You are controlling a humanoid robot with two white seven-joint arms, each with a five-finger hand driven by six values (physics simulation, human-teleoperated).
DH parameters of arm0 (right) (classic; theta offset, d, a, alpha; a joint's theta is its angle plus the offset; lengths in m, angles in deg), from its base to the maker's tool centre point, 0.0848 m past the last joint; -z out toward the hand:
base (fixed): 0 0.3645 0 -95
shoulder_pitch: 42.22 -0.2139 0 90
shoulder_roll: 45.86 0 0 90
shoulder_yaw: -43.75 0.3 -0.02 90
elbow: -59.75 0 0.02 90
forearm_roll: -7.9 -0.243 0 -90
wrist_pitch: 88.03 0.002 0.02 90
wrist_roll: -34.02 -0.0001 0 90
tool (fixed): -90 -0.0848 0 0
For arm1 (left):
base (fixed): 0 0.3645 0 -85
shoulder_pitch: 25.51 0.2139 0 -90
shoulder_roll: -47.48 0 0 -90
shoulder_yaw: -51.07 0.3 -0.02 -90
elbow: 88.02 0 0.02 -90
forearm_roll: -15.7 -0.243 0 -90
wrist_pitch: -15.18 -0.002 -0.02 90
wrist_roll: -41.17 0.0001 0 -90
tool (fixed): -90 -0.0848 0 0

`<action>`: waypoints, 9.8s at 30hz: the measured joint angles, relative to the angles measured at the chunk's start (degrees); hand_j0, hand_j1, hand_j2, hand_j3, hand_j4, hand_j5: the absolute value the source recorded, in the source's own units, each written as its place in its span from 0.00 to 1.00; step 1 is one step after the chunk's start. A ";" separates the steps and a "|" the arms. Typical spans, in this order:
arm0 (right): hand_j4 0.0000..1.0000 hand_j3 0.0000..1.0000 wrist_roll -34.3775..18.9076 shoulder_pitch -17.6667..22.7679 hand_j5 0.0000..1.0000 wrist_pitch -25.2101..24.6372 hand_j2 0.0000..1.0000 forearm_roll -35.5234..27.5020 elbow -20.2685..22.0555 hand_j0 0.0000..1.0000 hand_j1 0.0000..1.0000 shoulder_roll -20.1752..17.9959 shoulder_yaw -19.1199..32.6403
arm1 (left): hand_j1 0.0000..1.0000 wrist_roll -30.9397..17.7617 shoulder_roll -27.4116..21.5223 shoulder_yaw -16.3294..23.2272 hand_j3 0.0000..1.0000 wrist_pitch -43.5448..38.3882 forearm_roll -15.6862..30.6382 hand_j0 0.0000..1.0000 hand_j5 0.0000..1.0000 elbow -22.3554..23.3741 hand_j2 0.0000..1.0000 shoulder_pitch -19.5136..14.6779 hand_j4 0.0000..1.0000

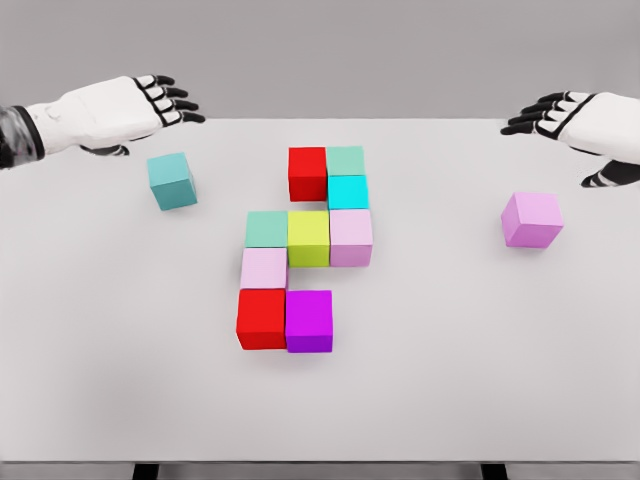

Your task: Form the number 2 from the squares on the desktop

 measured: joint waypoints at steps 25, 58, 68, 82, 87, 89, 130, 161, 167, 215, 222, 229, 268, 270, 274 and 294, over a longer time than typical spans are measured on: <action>1.00 1.00 -0.74 -13.63 1.00 0.02 1.00 15.11 -17.70 1.00 1.00 5.84 -21.57 | 1.00 0.34 2.64 13.14 1.00 0.00 7.16 1.00 1.00 12.57 1.00 -7.47 1.00; 0.63 0.63 -0.75 -13.27 0.63 0.10 0.63 19.81 -18.37 0.63 0.63 8.73 -24.93 | 1.00 -0.22 6.25 17.51 1.00 0.00 6.82 1.00 1.00 14.01 1.00 -6.59 1.00; 0.63 0.63 -0.68 -13.63 0.63 0.07 0.63 18.84 -16.35 0.63 0.63 8.61 -24.06 | 1.00 -0.44 7.66 17.58 1.00 0.01 5.82 1.00 1.00 16.34 1.00 -6.15 1.00; 0.63 0.63 -0.70 -11.60 0.63 0.09 0.63 15.76 -5.64 0.63 0.63 2.94 -24.06 | 0.93 -0.44 10.49 17.59 0.93 0.01 3.44 0.93 0.93 19.68 0.93 -6.07 0.93; 0.63 0.63 -0.72 -9.93 0.63 0.07 0.63 13.84 0.88 0.63 0.63 -0.40 -24.17 | 0.68 -0.44 10.85 17.59 0.68 0.01 1.68 0.68 0.68 19.70 0.68 -5.89 0.68; 0.63 0.63 -0.73 -8.97 0.63 0.07 0.63 13.23 3.47 0.63 0.63 -1.55 -24.23 | 0.65 -0.44 10.88 17.58 0.65 0.00 1.33 0.65 0.65 19.68 0.65 -5.89 0.65; 0.99 0.99 -0.73 -2.64 0.99 0.02 0.99 4.79 13.36 0.99 0.99 5.92 -25.56 | 0.68 -0.47 18.83 17.27 0.68 0.02 0.51 0.68 0.68 22.60 0.68 -10.11 0.68; 1.00 1.00 -0.73 -36.83 1.00 0.01 1.00 -3.69 9.21 1.00 1.00 -14.25 -69.01 | 0.73 -0.85 19.26 17.70 0.73 0.02 -0.25 0.73 0.73 18.45 0.73 -9.49 0.73; 1.00 1.00 -0.72 -36.91 1.00 -0.02 1.00 -2.34 10.38 1.00 1.00 -10.17 -70.43 | 1.00 -0.82 19.26 17.83 1.00 0.01 0.12 1.00 1.00 18.55 1.00 -9.58 1.00; 1.00 1.00 -0.73 -35.60 1.00 -0.01 1.00 -1.88 5.16 1.00 1.00 0.89 -66.18 | 0.86 -0.97 9.68 21.80 0.86 0.01 -2.02 0.86 0.86 16.37 0.86 -10.20 0.86; 1.00 1.00 -0.73 -35.25 1.00 -0.01 1.00 -2.04 8.31 1.00 1.00 -0.40 -66.19 | 0.87 -0.97 10.40 21.80 0.87 0.01 -1.95 0.87 0.87 16.31 0.87 -10.28 0.87; 1.00 1.00 -0.72 -35.25 1.00 -0.02 1.00 -2.35 9.37 1.00 1.00 -1.51 -66.02 | 0.87 -0.97 11.22 21.78 0.87 0.01 -1.99 0.87 0.87 16.44 0.87 -10.28 0.87; 1.00 1.00 -0.73 -35.07 1.00 -0.01 1.00 -2.59 9.03 1.00 1.00 -0.52 -65.46 | 0.90 -0.98 16.19 21.49 0.90 0.01 -2.19 0.90 0.90 22.15 0.90 -11.08 0.90; 1.00 1.00 -0.73 -35.07 1.00 -0.01 1.00 -2.62 9.34 1.00 1.00 -0.29 -65.45 | 0.90 -0.97 16.28 21.49 0.90 0.01 -2.19 0.90 0.90 22.19 0.90 -11.08 0.90; 1.00 1.00 -0.73 -35.07 1.00 -0.01 1.00 -2.65 9.59 1.00 1.00 -0.06 -65.44 | 0.90 -0.97 16.42 21.47 0.90 0.01 -2.19 0.90 0.90 22.86 0.90 -11.16 0.90; 1.00 1.00 -0.73 -35.16 1.00 -0.01 1.00 -2.62 11.34 1.00 1.00 1.22 -65.36 | 0.93 -0.97 19.20 21.40 0.93 0.01 -2.27 0.93 0.93 28.03 0.93 -11.69 0.93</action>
